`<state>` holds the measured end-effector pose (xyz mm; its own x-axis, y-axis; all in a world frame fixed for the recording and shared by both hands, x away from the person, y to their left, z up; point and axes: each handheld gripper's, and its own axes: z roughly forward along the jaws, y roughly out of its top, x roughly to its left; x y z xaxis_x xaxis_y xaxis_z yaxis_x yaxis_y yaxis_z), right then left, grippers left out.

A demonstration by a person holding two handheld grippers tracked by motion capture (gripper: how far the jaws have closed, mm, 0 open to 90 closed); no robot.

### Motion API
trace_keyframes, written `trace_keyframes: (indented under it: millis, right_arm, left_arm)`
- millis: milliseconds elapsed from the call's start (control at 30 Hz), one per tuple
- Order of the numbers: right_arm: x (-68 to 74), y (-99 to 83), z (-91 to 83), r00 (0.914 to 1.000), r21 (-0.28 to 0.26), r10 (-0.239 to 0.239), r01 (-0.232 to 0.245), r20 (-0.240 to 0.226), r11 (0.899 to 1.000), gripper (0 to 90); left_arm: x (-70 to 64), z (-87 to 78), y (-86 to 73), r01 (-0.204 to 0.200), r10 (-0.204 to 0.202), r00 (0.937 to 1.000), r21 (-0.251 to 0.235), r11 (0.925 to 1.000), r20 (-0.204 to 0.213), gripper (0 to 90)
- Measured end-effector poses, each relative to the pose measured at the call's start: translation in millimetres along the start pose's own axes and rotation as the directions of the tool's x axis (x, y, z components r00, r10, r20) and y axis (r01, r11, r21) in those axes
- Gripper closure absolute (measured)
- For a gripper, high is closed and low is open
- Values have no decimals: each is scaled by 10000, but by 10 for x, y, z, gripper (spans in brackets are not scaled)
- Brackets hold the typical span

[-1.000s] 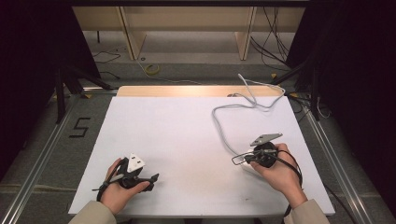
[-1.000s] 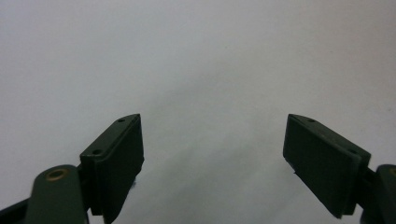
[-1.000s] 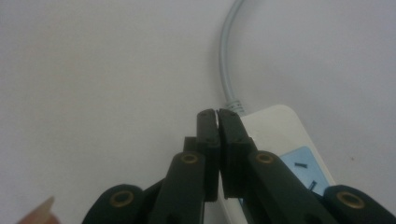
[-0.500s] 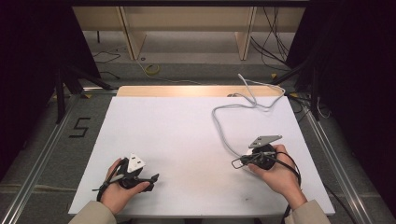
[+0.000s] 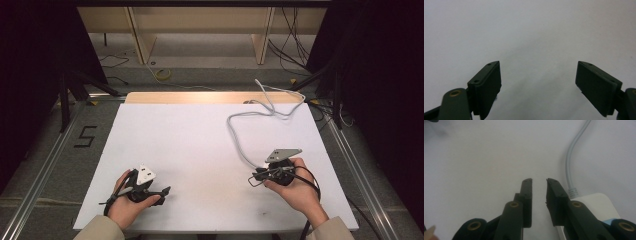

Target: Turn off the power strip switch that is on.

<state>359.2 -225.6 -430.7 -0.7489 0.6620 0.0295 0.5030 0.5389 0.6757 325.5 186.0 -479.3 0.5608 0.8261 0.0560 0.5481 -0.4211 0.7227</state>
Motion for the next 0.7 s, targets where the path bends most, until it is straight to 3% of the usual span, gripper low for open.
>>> trace_keyframes:
  millis: [300, 700]
  right_arm:
    - [55, -50, 10, 9985, -470, -398, 381, -363, 9982, 688]
    - [84, -135, 30, 9964, -866, -532, 475, -657, 9951, 615]
  left_arm:
    - [-8, 9, -3, -29, 29, 10000, 4, 10000, 60, 203]
    - [-24, 17, -4, -208, 207, 9996, 49, 9998, 172, 206]
